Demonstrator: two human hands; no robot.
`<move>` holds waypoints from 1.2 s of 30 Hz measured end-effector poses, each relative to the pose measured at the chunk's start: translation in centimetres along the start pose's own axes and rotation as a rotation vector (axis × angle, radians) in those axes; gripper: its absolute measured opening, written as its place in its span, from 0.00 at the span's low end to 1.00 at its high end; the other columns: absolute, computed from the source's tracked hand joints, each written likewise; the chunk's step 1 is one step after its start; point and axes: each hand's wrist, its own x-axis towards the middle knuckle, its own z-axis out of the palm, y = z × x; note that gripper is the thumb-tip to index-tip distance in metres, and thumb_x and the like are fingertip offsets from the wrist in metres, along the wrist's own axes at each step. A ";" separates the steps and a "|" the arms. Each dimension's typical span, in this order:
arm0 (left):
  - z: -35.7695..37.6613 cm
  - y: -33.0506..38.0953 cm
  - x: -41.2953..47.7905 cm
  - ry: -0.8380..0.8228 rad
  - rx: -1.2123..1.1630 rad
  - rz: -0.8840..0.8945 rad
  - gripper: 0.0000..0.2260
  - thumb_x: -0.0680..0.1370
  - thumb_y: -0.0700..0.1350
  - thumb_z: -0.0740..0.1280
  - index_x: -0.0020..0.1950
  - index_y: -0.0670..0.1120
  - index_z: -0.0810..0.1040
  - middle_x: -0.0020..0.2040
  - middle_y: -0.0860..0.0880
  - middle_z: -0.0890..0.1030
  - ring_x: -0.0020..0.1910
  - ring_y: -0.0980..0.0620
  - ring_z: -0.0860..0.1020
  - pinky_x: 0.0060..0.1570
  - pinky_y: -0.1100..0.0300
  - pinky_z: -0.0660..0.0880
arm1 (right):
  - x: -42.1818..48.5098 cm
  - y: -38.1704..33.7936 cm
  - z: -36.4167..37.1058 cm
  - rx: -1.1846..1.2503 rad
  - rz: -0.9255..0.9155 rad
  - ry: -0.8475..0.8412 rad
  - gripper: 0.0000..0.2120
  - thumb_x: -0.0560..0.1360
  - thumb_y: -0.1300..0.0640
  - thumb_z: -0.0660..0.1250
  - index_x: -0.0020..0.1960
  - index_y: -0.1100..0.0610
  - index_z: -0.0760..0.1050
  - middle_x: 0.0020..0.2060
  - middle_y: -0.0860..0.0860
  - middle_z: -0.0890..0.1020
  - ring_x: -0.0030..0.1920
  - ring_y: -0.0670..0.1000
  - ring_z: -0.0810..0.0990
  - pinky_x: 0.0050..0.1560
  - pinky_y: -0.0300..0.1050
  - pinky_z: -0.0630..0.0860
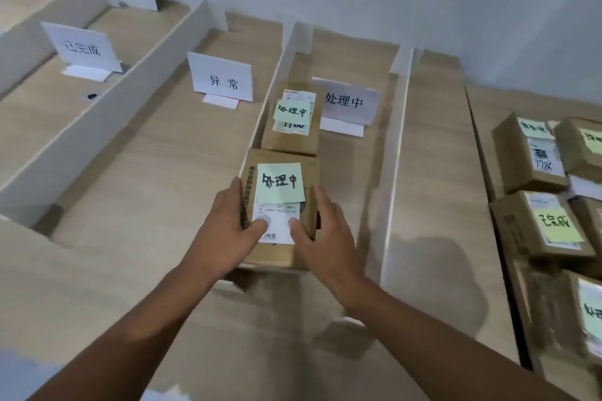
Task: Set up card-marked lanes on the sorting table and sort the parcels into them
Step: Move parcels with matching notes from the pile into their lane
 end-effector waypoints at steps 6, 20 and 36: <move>0.7 -3.2 2.3 -0.049 0.023 -0.084 0.42 0.78 0.53 0.67 0.84 0.48 0.46 0.73 0.49 0.66 0.65 0.51 0.72 0.55 0.58 0.70 | 1.7 0.4 2.9 0.010 0.042 -0.010 0.36 0.75 0.35 0.61 0.79 0.35 0.49 0.60 0.38 0.66 0.58 0.42 0.74 0.54 0.32 0.72; 12.3 16.0 -1.7 -0.033 0.027 0.327 0.29 0.77 0.46 0.73 0.76 0.44 0.68 0.73 0.42 0.72 0.71 0.42 0.70 0.70 0.45 0.66 | -7.1 5.1 -18.7 -0.185 0.034 0.239 0.31 0.81 0.42 0.63 0.81 0.48 0.59 0.69 0.51 0.70 0.71 0.52 0.69 0.70 0.50 0.69; 60.9 39.0 -34.5 -0.757 -0.020 0.437 0.29 0.80 0.54 0.68 0.79 0.50 0.63 0.77 0.50 0.67 0.73 0.55 0.66 0.65 0.64 0.61 | -50.6 46.7 -54.4 -0.139 0.565 0.535 0.26 0.81 0.48 0.67 0.77 0.49 0.66 0.66 0.48 0.71 0.68 0.51 0.72 0.66 0.51 0.74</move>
